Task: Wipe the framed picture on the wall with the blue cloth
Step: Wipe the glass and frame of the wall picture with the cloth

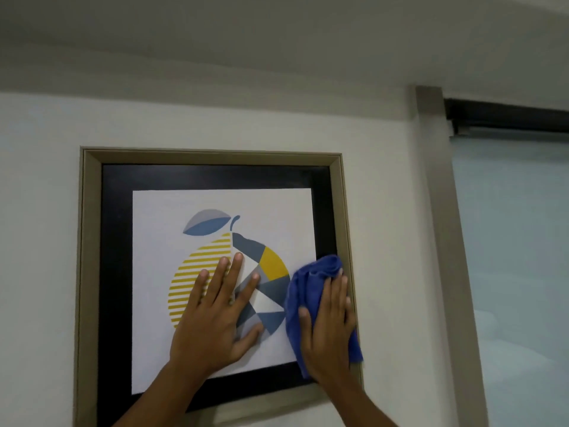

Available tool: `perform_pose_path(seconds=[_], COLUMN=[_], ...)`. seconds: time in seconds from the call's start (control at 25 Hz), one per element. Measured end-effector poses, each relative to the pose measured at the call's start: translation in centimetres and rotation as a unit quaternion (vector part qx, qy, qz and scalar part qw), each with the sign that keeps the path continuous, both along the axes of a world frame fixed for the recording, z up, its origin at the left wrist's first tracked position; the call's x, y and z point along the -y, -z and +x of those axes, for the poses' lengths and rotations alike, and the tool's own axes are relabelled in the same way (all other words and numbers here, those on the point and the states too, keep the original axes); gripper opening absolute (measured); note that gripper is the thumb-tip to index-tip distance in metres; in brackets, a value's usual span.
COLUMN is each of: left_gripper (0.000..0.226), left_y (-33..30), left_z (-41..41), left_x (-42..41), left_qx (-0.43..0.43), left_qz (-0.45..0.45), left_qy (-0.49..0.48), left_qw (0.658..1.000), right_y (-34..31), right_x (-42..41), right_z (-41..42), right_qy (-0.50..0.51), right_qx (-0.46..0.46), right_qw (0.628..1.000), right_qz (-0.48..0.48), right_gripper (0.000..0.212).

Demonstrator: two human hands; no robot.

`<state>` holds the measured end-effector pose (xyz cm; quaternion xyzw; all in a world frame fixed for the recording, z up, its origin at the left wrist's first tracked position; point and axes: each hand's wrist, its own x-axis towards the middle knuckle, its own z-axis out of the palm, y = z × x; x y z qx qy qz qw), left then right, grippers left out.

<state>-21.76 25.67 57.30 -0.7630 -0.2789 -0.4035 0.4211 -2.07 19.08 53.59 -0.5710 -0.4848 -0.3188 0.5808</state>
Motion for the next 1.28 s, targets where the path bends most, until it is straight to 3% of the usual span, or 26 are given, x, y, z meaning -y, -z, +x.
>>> perform_pose_path(seconds=[0.2, 0.28, 0.4, 0.56, 0.64, 0.76, 0.92, 1.04, 1.16, 1.28], left_gripper=[0.085, 0.086, 0.087, 0.085, 0.085, 0.086, 0.081, 0.078, 0.077, 0.076], left_y=[0.1, 0.2, 0.2, 0.1, 0.3, 0.4, 0.6, 0.5, 0.5, 0.4], left_z=[-0.2, -0.2, 0.0, 0.0, 0.1, 0.1, -0.2, -0.3, 0.2, 0.2], left_x=[-0.1, -0.2, -0.2, -0.3, -0.3, -0.5, 0.1, -0.1, -0.1, -0.2], left_qx=[-0.012, -0.01, -0.012, -0.009, -0.002, -0.013, -0.015, -0.002, 0.002, 0.004], left_qz=[-0.02, -0.016, -0.008, 0.006, 0.005, 0.009, 0.018, 0.022, 0.036, 0.045], left_qy=[-0.012, -0.019, -0.026, -0.02, -0.008, -0.019, -0.016, -0.001, 0.006, 0.0], left_qw=[1.0, 1.0, 1.0, 1.0, 1.0, 1.0, 1.0, 1.0, 0.999, 0.999], right_y=[-17.8, -20.2, -15.0, 2.1, 5.5, 0.5, -13.3, -18.5, -13.7, -2.4], right_x=[-0.7, -1.2, -2.0, -2.6, -2.1, -1.5, -0.8, -1.7, -2.3, -1.9], right_z=[0.8, 0.8, 1.8, 1.0, 1.0, 1.3, 1.2, 1.4, 1.9, 1.4], right_qy=[-0.025, 0.006, 0.056, 0.096, 0.078, 0.08, 0.045, 0.052, 0.072, 0.09], right_qx=[0.06, 0.08, 0.111, 0.087, 0.076, 0.077, 0.1, 0.098, 0.101, 0.078], right_qw=[0.991, 0.99, 0.99, 0.991, 0.994, 0.994, 0.994, 0.993, 0.991, 0.993], right_qz=[0.115, 0.12, 0.072, 0.011, 0.002, -0.021, 0.03, 0.041, 0.053, 0.026], right_gripper=[0.065, 0.063, 0.059, 0.06, 0.062, 0.063, 0.061, 0.062, 0.062, 0.063])
